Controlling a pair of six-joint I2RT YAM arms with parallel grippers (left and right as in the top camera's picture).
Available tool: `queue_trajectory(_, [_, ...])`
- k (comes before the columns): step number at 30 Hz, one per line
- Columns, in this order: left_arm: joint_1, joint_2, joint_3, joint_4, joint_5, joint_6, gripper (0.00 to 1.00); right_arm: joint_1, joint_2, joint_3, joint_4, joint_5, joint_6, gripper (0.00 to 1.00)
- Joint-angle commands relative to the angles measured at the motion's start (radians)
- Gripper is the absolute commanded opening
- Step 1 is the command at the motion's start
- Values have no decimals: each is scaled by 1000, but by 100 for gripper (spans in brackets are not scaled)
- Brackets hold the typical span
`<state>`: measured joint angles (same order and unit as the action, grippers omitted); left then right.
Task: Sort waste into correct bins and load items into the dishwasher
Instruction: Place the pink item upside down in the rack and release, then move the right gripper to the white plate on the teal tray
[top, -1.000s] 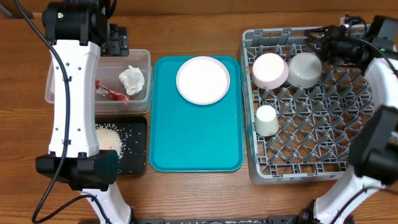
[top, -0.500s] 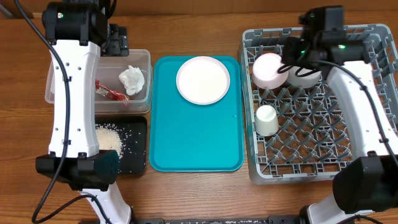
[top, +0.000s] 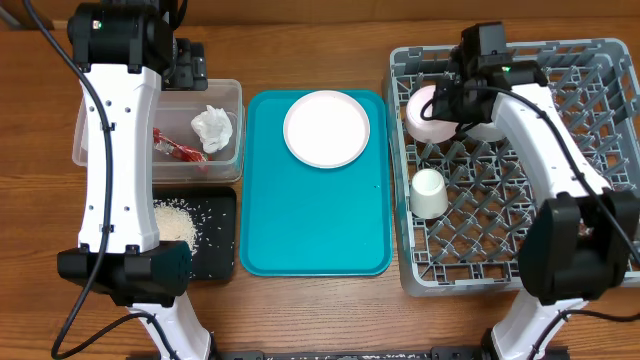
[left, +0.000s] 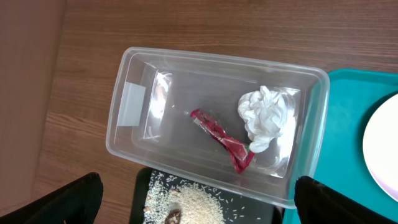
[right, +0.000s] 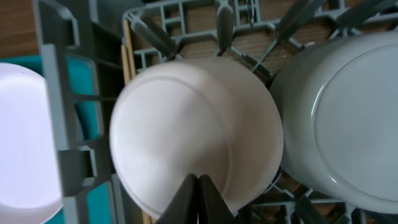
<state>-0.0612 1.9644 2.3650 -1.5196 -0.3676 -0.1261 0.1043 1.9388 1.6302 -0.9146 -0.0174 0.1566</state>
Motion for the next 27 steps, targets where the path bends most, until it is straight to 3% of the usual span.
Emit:
queue_trajectory(1, [-5,-16,22,3,-1,14,100,-3,40,7,-8,21,-4,4])
queue_trajectory(11, [-3,-16,22,3,-1,14,100,-1,-24,59,-27,139,26,4])
queue_trajectory(15, [-8,-16,22,3,-1,14,100,6,-84,117,-67,13,26,4])
queue_trajectory(20, [-6,-16,22,3,0,14,100,26,-152,138,-68,-369,26,8])
queue_trajectory(23, [-5,-16,22,3,0,14,100,61,-153,137,-74,-437,34,13])
queue_trajectory(27, [-5,-16,22,3,0,14,100,168,-150,122,-59,-367,38,18])
